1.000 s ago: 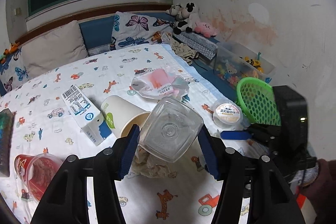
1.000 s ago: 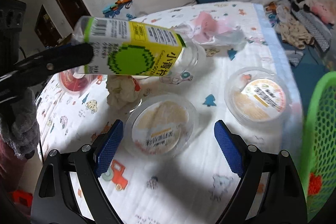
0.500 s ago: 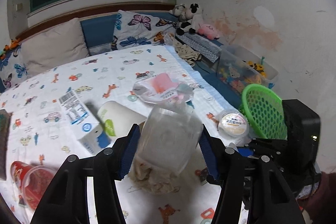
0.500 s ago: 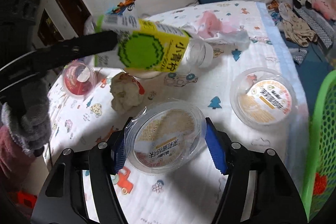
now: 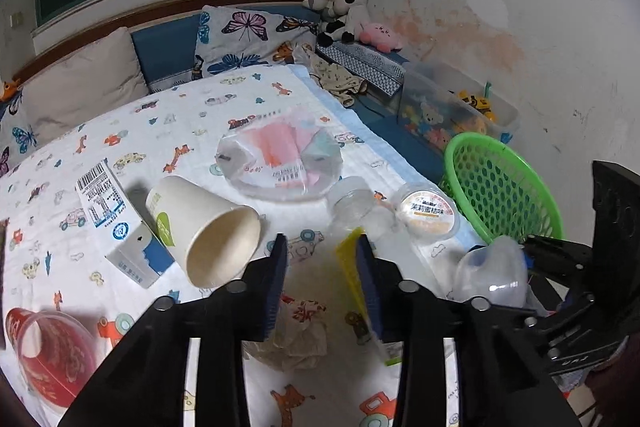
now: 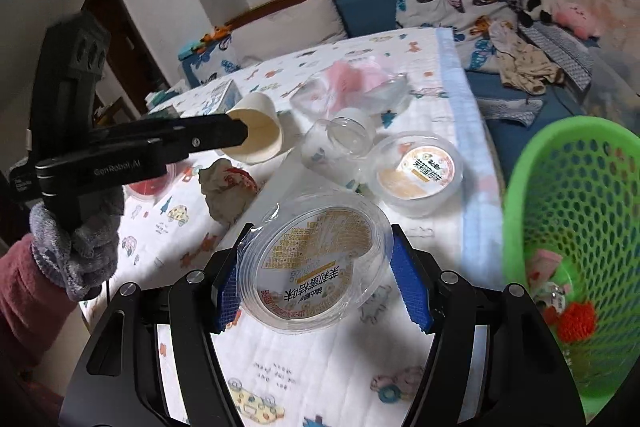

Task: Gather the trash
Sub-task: 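Drop the clear lid into the basket with the right gripper while the left drops the clear bottle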

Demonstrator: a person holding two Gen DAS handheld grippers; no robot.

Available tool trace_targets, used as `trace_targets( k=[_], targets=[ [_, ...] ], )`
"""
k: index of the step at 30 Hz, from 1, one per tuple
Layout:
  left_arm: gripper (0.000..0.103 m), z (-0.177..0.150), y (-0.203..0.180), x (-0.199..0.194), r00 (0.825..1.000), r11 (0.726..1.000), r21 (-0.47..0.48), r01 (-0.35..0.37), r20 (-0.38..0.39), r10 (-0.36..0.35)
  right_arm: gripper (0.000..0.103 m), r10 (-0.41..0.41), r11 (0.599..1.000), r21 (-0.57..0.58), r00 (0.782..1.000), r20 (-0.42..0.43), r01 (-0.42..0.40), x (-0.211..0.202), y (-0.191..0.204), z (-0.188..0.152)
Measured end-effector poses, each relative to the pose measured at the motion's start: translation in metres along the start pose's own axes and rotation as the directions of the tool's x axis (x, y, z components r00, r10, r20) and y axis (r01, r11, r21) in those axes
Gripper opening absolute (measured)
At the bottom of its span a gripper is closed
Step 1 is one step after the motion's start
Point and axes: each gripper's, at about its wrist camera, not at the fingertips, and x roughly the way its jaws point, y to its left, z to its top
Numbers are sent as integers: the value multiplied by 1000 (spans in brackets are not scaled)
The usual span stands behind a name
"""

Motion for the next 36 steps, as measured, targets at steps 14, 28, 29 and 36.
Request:
trace_targets(
  k=[14,28,29,36],
  targets=[
    [75,-3,-27,38,993,998,-67,-14,-122,6,65,-78,994,75,995,61,73,-45,-26,-19],
    [57,3,-38,77,972,990,-84,-114,-215,94,65,-262,955,169,961,84,245,-81,-79,-27],
    [57,2,-40,76,972,990,-72,-123,-211,105,65,-276,950,179,958,82,258,-82,-85,-28],
    [56,3,-36,41,983,990,-93,-110,-159,94,66,-376,902,250,925,54,352,-90,-127,-34]
  ],
)
